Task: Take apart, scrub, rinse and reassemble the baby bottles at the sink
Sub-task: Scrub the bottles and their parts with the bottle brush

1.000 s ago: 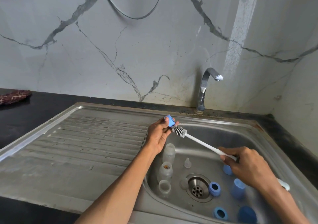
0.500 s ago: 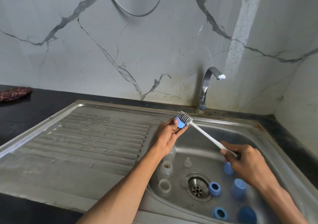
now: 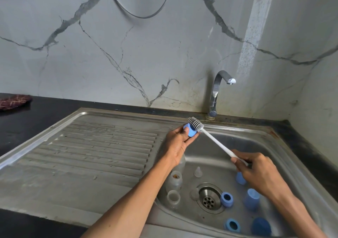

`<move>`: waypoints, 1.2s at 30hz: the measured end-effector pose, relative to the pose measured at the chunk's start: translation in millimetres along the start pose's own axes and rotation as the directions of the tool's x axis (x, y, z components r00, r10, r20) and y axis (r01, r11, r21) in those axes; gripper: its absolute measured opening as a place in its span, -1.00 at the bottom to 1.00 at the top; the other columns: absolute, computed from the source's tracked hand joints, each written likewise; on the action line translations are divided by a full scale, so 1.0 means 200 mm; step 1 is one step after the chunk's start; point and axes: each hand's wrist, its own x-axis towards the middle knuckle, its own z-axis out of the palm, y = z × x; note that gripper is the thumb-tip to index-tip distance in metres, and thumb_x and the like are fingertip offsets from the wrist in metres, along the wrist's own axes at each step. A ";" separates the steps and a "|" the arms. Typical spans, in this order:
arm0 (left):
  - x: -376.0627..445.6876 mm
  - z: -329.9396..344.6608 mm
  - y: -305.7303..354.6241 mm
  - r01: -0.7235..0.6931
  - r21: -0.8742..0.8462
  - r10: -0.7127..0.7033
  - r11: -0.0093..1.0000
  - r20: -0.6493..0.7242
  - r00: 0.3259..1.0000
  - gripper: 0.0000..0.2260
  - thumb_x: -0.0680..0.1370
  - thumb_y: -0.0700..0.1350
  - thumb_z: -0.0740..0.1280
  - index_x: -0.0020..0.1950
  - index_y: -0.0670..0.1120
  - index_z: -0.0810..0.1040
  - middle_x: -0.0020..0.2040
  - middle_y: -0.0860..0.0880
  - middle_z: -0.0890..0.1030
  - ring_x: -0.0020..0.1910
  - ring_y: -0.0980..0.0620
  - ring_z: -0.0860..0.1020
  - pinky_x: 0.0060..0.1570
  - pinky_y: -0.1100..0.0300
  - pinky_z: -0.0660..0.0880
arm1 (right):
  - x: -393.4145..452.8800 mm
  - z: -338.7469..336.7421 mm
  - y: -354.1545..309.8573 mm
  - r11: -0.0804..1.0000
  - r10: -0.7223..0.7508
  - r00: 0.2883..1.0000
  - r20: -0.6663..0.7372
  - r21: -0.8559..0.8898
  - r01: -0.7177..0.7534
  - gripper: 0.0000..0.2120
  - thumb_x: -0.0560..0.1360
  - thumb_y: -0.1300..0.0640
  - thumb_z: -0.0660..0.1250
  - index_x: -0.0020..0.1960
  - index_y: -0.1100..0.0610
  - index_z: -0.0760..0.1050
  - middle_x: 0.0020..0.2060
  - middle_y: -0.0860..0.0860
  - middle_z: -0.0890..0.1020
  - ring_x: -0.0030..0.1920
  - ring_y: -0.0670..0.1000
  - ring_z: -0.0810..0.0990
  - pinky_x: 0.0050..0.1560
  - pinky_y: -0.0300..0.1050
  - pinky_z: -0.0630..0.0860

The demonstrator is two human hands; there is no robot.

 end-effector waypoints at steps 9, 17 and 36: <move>0.02 -0.01 -0.05 -0.029 0.049 0.028 0.998 0.020 0.999 -0.79 0.62 -0.40 0.20 0.24 -0.40 0.49 0.19 -0.32 0.61 0.23 -0.28 0.57 0.19 -0.11 0.55 | 0.00 0.03 0.01 1.000 0.018 1.000 -0.005 0.011 -0.018 -0.68 0.57 -0.01 0.35 0.32 -0.08 0.56 0.05 -0.09 0.70 -0.32 -0.18 0.53 -0.32 -0.37 0.39; 0.07 -0.05 -0.01 -0.112 -0.053 0.104 0.992 -0.139 0.985 -0.81 0.61 -0.37 0.24 0.21 -0.39 0.50 0.19 -0.35 0.58 0.26 -0.28 0.55 0.06 -0.06 0.61 | 0.00 0.03 0.01 0.999 0.017 0.997 0.077 0.049 -0.021 -0.71 0.59 0.01 0.33 0.30 -0.05 0.58 -0.37 -0.16 0.58 -0.38 -0.11 0.52 -0.30 -0.25 0.45; 0.09 -0.09 0.00 -0.089 0.043 0.095 0.995 -0.189 0.977 -0.77 0.65 -0.35 0.18 0.27 -0.37 0.48 0.03 -0.23 0.62 0.04 -0.13 0.62 0.31 -0.13 0.46 | 0.00 0.02 0.00 0.998 -0.063 0.996 0.070 -0.008 0.064 -0.68 0.55 -0.02 0.38 0.29 -0.07 0.59 -0.07 -0.09 0.73 -0.14 -0.04 0.68 -0.18 -0.29 0.56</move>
